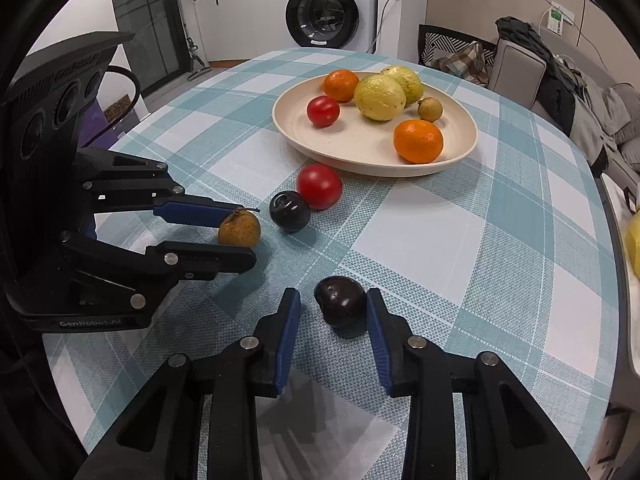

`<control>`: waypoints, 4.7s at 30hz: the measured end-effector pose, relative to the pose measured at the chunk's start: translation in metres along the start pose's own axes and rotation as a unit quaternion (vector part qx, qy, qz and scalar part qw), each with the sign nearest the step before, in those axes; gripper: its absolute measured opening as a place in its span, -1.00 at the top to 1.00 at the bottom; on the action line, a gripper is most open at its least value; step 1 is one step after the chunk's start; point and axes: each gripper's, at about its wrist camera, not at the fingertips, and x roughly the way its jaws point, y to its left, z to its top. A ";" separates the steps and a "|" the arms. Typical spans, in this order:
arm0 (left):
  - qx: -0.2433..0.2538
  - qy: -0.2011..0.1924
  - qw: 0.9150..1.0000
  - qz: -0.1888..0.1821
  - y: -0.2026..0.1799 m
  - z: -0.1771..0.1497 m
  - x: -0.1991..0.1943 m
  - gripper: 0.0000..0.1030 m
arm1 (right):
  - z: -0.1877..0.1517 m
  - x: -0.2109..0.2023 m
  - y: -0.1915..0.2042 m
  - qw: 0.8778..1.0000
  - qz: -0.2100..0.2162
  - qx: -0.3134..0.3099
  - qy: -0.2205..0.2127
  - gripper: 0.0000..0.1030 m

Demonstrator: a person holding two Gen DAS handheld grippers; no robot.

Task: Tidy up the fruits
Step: 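Grasp a dark plum with the right tool while the left tool grasps the small brown pear, then carry the plum with the right tool while the left tool carries the pear toward the plate, then open the right tool to drop the plum while the left tool releases the pear onto the plate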

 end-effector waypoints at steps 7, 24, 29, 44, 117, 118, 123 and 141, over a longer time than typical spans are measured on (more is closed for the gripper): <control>-0.009 -0.008 1.000 0.001 0.004 0.000 -0.004 0.55 | 0.000 -0.001 -0.004 1.000 0.002 0.007 -0.002 0.49; -0.032 -0.042 0.999 0.013 0.015 0.006 -0.018 0.55 | 0.006 -0.010 -0.004 0.999 -0.001 0.013 -0.033 0.50; -0.042 -0.053 0.998 0.020 0.022 0.007 -0.022 0.55 | 0.010 -0.018 -0.007 0.998 0.000 0.029 -0.060 0.50; -0.068 -0.095 0.992 0.057 0.036 0.012 -0.039 0.55 | 0.023 -0.019 -0.004 0.992 0.004 0.056 -0.112 0.50; -0.067 -0.096 0.990 0.079 0.062 0.069 0.025 0.55 | 0.067 0.016 -0.041 0.977 -0.017 0.160 -0.143 0.50; -0.068 -0.095 0.990 0.079 0.062 0.069 0.025 0.55 | 0.067 0.016 -0.040 0.977 -0.018 0.160 -0.142 0.50; -0.065 -0.090 0.991 0.079 0.061 0.069 0.026 0.55 | 0.067 0.021 -0.038 0.978 -0.020 0.155 -0.134 0.49; -0.063 -0.070 0.992 0.083 0.060 0.071 0.033 0.55 | 0.068 0.022 -0.039 0.979 -0.020 0.154 -0.133 0.49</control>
